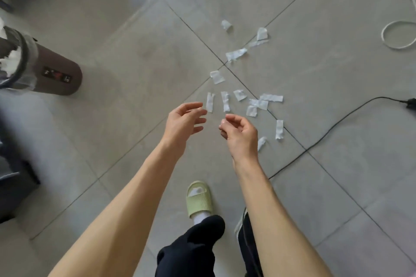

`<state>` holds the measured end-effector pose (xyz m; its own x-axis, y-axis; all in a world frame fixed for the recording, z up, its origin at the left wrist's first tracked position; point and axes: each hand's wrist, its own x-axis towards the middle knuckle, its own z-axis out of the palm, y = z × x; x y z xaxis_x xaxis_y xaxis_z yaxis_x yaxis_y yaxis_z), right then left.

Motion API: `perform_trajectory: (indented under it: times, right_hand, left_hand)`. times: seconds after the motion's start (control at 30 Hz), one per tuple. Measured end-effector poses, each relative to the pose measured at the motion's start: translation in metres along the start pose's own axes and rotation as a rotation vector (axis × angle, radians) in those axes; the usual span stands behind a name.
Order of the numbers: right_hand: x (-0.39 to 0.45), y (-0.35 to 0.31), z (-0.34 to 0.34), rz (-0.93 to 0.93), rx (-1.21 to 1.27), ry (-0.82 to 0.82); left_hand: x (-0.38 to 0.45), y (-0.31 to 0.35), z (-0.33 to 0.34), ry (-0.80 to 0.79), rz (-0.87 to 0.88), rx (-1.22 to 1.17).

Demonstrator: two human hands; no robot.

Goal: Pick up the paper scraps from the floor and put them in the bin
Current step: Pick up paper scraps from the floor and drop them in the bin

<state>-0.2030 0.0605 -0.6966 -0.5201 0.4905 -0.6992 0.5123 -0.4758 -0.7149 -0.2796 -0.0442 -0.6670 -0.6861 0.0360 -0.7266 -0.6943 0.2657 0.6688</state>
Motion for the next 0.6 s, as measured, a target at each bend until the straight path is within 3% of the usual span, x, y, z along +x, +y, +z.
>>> perform_trajectory:
  times: [0.2,0.4,0.6]
  right_hand:
    - [0.054,0.056,-0.034,0.009,0.058,0.103]
    - [0.139,0.124,-0.074,-0.017,-0.159,0.170]
    - [0.198,0.154,-0.114,-0.231,-0.393,0.199]
  left_hand:
    - [0.058,-0.070,0.053,-0.074,-0.008,0.080]
    - [0.133,-0.130,0.095,-0.125,0.060,0.185]
    - [0.191,-0.163,0.126,-0.220,0.266,0.399]
